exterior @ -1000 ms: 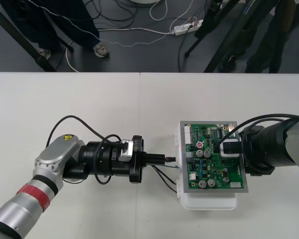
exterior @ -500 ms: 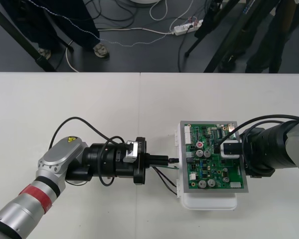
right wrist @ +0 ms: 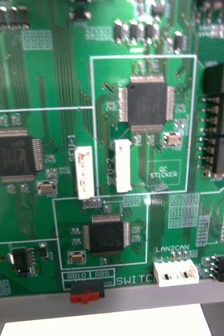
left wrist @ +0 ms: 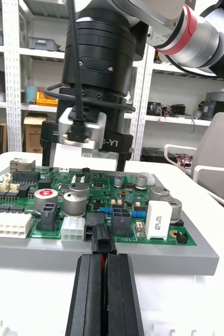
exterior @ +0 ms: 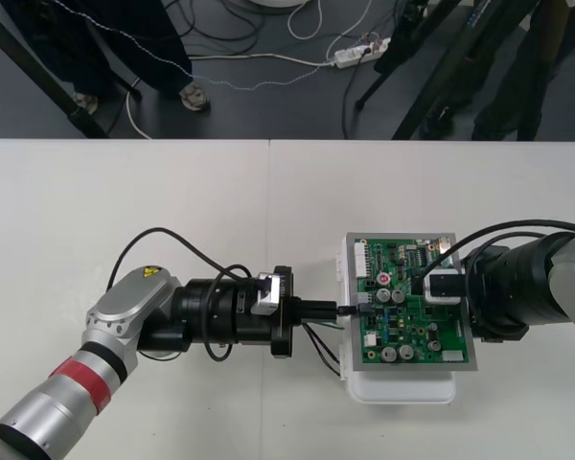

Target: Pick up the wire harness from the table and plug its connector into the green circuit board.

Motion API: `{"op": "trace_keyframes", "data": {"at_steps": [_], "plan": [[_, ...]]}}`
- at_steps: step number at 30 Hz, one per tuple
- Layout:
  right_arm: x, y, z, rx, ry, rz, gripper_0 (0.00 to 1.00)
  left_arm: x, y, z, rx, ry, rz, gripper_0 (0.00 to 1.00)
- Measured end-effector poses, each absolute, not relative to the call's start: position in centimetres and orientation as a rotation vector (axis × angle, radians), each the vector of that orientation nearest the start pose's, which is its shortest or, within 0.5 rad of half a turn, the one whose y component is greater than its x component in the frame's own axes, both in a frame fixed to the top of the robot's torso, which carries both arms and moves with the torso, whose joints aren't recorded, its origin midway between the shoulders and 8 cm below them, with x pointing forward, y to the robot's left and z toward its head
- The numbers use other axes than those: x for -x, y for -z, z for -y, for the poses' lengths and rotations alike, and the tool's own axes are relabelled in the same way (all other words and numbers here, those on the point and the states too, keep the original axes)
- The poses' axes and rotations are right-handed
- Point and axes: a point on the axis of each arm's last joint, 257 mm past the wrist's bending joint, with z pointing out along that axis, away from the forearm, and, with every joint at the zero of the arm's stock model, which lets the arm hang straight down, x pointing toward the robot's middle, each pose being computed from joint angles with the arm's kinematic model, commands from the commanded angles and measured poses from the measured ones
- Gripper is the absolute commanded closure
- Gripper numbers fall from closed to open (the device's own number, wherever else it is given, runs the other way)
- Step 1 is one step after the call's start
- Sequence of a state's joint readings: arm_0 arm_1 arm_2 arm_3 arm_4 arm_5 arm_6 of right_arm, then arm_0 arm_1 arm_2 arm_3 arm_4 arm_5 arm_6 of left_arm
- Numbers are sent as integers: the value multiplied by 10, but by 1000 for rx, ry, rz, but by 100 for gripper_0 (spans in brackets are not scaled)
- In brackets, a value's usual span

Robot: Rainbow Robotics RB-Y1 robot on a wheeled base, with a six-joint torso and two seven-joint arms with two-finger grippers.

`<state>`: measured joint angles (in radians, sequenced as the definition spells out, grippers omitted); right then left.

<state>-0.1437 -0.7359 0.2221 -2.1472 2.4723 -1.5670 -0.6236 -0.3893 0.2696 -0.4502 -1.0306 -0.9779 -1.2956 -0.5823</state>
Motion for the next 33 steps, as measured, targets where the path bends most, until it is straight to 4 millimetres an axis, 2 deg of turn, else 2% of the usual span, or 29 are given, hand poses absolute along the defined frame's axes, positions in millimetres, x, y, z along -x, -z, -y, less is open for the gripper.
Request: {"op": "trace_keyframes", "data": {"at_steps": [23,33], "plan": [[-381,278,249,1893,296,-2007,0,-348,245,59,-1288,1068,-961,100],[-380,279,247,1961,308,-1946,0,-348,243,60,-1287,1071,-957,100]]}}
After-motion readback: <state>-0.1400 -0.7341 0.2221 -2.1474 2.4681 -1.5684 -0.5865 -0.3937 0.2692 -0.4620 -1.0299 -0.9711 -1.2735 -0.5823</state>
